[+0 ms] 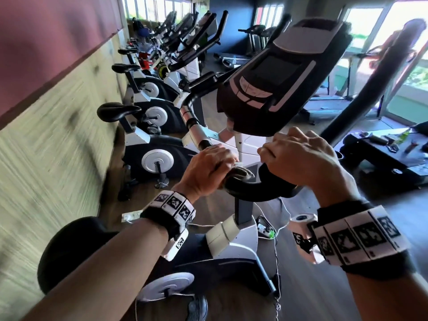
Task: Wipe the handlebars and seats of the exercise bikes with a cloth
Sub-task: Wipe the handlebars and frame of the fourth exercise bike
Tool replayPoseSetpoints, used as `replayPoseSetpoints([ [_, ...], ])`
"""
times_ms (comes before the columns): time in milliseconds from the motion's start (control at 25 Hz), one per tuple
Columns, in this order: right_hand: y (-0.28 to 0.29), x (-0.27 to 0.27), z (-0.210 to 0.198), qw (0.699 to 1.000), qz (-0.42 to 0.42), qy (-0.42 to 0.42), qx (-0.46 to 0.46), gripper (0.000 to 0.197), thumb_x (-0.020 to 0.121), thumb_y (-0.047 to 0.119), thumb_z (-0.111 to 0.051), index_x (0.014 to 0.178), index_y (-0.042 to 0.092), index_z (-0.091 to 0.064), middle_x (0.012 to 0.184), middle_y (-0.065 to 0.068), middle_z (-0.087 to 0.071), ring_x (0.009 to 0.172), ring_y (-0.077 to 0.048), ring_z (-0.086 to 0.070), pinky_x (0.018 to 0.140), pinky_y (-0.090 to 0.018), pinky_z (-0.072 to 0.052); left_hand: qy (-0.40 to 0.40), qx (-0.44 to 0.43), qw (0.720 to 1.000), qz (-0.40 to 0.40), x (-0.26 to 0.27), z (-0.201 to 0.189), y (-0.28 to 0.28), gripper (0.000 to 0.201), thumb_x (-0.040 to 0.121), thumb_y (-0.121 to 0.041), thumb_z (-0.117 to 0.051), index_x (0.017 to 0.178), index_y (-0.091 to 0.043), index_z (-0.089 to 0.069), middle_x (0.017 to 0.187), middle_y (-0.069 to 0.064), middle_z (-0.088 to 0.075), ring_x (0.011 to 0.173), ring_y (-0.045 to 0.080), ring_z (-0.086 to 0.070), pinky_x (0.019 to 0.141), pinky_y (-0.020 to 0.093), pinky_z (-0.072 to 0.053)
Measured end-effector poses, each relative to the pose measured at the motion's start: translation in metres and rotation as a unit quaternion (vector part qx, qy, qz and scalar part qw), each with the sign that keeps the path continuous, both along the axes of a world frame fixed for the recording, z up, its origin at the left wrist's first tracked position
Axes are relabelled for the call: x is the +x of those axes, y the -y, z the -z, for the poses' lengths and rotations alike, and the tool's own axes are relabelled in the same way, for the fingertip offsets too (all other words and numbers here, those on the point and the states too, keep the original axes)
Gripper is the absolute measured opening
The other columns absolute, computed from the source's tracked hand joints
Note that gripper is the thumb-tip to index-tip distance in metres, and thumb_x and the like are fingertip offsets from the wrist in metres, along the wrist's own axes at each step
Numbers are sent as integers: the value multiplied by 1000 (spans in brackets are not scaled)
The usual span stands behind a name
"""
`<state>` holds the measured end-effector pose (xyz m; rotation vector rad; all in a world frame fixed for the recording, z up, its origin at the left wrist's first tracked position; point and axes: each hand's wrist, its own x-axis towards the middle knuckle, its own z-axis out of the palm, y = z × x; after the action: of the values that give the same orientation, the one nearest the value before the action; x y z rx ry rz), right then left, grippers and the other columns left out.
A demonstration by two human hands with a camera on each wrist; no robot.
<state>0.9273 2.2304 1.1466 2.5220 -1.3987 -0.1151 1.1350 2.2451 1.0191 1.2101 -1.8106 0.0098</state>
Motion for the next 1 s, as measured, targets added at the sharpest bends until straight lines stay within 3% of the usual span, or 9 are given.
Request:
replayPoseSetpoints([
  [120,-2,5,5,999,39,25,10,49,104,53,-24,115,36,-68,129,7,-56,131,-19,-39,108,-45,-25,-43,9,999,-13,5,-2,7,41,102,-31,-36,96,-6,-68,97,4,-69,97,26,-62,97,51,-45],
  [240,-7,13,12,996,82,37,-18,49,101,54,-27,113,34,-70,129,4,-56,131,-20,-37,111,-47,-22,-13,-44,998,43,-8,13,-19,33,104,-26,-40,104,-8,-67,102,2,-67,101,24,-60,103,42,-44],
  [400,-16,18,13,992,101,51,-52,47,102,50,-29,110,32,-71,126,4,-59,128,-20,-41,111,-46,-26,5,32,998,62,31,-8,19,37,102,-33,-34,90,-11,-62,85,-11,-57,91,24,-60,115,39,-31],
  [480,-17,20,11,989,111,75,-62,43,100,50,-34,103,32,-72,122,6,-63,126,-19,-44,109,-45,-28,-7,68,998,5,40,-12,35,44,100,-39,-30,87,-11,-61,81,-5,-60,91,31,-60,112,45,-34],
  [560,-17,22,13,986,123,92,-68,38,97,50,-39,96,32,-73,117,7,-66,123,-18,-46,108,-44,-29,-13,36,999,-3,30,-2,25,38,100,-35,-34,89,-12,-62,90,2,-65,96,29,-59,104,49,-41],
  [680,-18,25,12,983,130,107,-73,35,96,49,-42,90,31,-71,112,7,-66,122,-18,-47,107,-43,-30,9,-64,992,106,10,10,-1,34,103,-26,-39,95,-8,-67,92,4,-66,92,26,-60,98,40,-44],
  [760,-19,25,12,982,132,112,-76,32,97,49,-42,82,31,-63,109,7,-66,122,-18,-46,106,-42,-30,34,-64,988,133,20,5,12,36,102,-26,-38,93,-7,-68,90,5,-67,89,27,-60,93,40,-46],
  [920,-22,25,10,982,134,113,-76,34,98,49,-41,86,31,-67,109,9,-66,124,-16,-44,107,-42,-29,-29,-19,999,24,39,-3,34,38,100,-25,-35,86,-7,-64,87,10,-67,88,32,-60,92,50,-49],
  [1000,-23,26,10,981,139,115,-72,34,97,49,-42,89,33,-70,109,10,-66,124,-15,-44,107,-41,-29,-29,-49,998,40,22,6,18,35,100,-24,-37,87,-7,-65,89,7,-66,89,30,-59,91,45,-48],
])
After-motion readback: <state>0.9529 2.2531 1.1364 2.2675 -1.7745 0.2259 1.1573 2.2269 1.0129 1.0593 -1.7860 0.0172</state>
